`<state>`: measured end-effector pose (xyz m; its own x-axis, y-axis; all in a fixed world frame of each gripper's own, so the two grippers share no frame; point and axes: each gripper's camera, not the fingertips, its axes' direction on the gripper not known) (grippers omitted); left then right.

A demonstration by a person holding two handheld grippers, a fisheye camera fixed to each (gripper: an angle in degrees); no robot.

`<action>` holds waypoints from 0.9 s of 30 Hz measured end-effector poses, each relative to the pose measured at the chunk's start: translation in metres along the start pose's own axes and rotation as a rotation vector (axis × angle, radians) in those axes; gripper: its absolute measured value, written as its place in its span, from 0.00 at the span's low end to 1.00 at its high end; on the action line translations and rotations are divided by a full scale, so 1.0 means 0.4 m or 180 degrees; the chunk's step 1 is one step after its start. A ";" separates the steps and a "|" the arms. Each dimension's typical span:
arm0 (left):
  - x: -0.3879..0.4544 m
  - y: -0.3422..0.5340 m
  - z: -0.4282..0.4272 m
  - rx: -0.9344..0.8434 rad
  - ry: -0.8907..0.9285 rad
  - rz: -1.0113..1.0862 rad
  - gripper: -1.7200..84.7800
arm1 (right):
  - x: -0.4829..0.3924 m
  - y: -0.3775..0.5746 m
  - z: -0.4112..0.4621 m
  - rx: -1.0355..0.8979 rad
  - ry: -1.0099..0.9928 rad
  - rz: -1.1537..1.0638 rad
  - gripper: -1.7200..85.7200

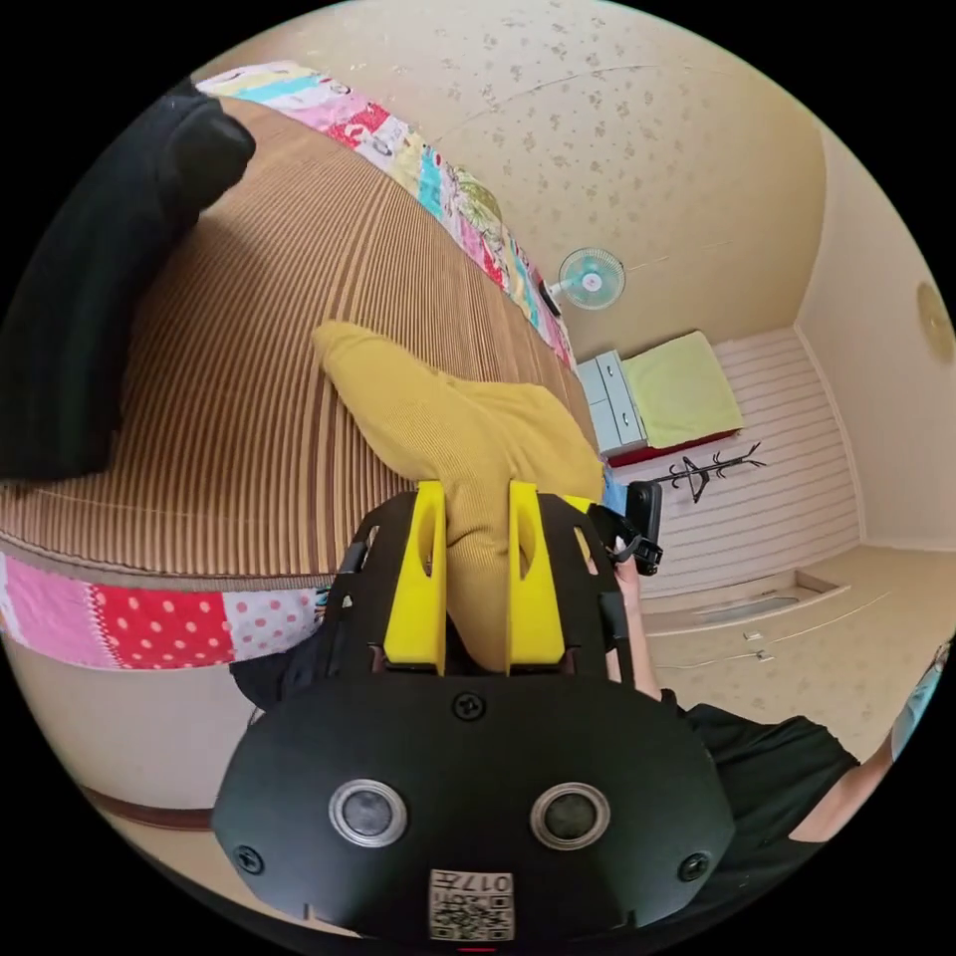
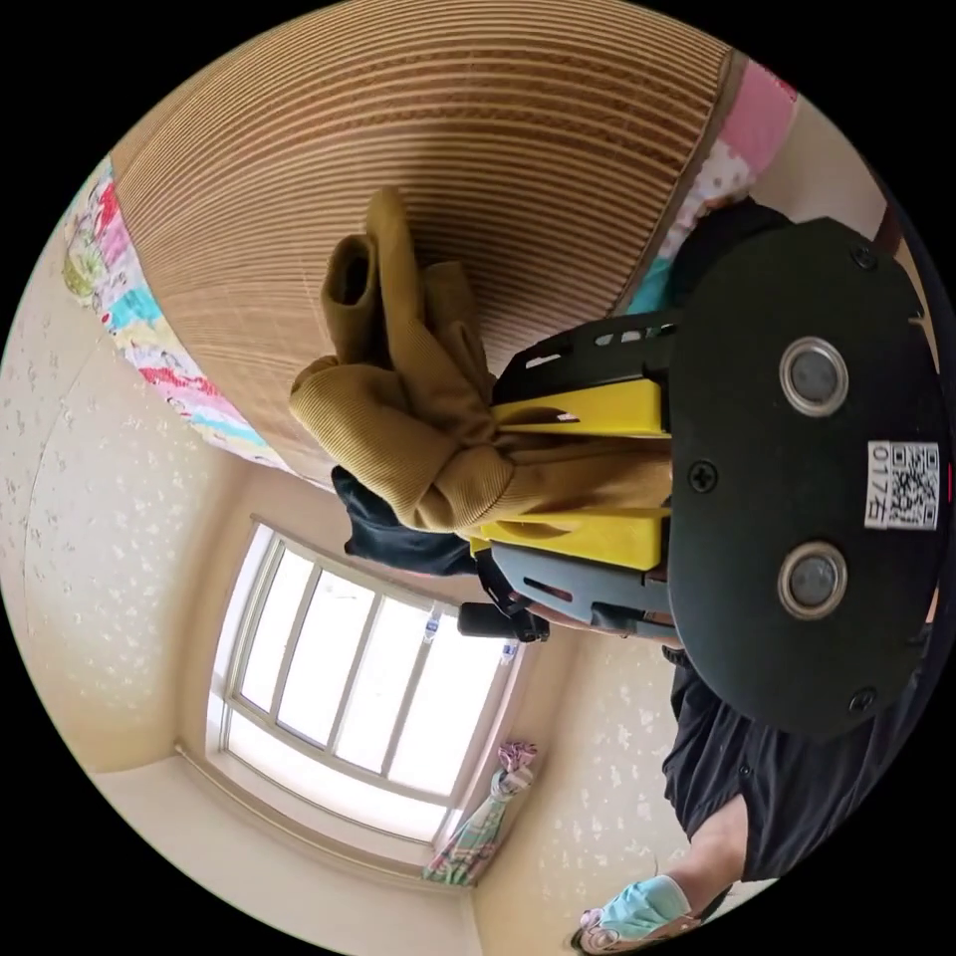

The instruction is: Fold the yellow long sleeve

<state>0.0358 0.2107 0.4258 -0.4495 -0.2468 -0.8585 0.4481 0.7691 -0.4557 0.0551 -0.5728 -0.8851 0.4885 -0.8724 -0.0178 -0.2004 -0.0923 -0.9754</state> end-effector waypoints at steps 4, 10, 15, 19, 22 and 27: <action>0.127 -0.015 -0.267 0.0493 -0.0312 0.0473 0.13 | -0.198 -0.099 0.070 0.0144 -0.0382 -0.0528 0.15; 0.223 -0.036 -0.607 0.1076 -0.1128 0.0791 0.14 | -0.457 -0.232 0.273 0.0542 -0.0593 -0.1027 0.17; 0.059 0.039 -0.717 0.1329 -0.1822 -0.0154 0.16 | -0.435 -0.270 0.552 -0.0371 0.0254 -0.0677 0.17; -0.004 0.197 -0.681 0.1748 -0.1477 -0.0179 0.15 | -0.331 -0.165 0.601 -0.0597 0.0290 -0.0573 0.14; 0.011 0.199 -0.572 0.1595 -0.1508 0.0059 0.13 | -0.281 -0.134 0.584 -0.0637 0.0289 -0.0465 0.14; -0.071 0.142 -0.432 0.1083 -0.2036 -0.0559 0.08 | -0.250 -0.119 0.474 -0.0665 0.0400 -0.0556 0.15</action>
<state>-0.0596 0.3632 0.4649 -0.0457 -0.7240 -0.6883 0.6722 0.4874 -0.5573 0.1769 -0.3902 -0.8788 0.4245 -0.8861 0.1863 -0.2995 -0.3316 -0.8946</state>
